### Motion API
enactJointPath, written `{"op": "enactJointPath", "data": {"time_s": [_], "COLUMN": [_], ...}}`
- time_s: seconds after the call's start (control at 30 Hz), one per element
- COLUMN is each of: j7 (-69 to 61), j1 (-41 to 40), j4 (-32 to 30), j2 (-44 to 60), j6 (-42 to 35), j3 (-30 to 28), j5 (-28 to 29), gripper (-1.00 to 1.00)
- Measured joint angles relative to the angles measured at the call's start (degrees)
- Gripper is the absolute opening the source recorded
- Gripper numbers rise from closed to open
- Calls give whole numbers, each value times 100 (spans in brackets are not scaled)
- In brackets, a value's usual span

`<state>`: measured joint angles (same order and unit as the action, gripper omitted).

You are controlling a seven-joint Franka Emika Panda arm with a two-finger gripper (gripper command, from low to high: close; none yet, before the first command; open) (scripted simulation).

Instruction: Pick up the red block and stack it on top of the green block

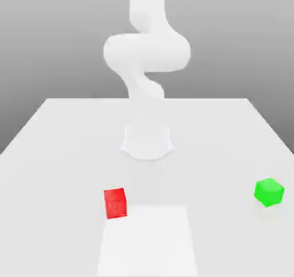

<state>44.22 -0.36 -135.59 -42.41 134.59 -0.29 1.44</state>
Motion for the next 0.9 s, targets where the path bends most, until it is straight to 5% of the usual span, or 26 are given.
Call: {"op": "enactJointPath", "data": {"time_s": [0.5, 0.63, 0.77, 0.8, 0.9], "j7": [-1665, -2478, -3038, -3102, -3097], "j1": [-250, -261, -655, -811, -814], "j4": [-2831, -3201, -3130, -3109, -3108], "j2": [2617, 4052, 4985, 5169, 5169], "j6": [2102, 3205, 3981, 4138, 4135], "j3": [-923, -1032, -481, -311, -310], "j5": [504, -42, -757, -831, -826], "gripper": [0, 0, 0, -100, -100]}}
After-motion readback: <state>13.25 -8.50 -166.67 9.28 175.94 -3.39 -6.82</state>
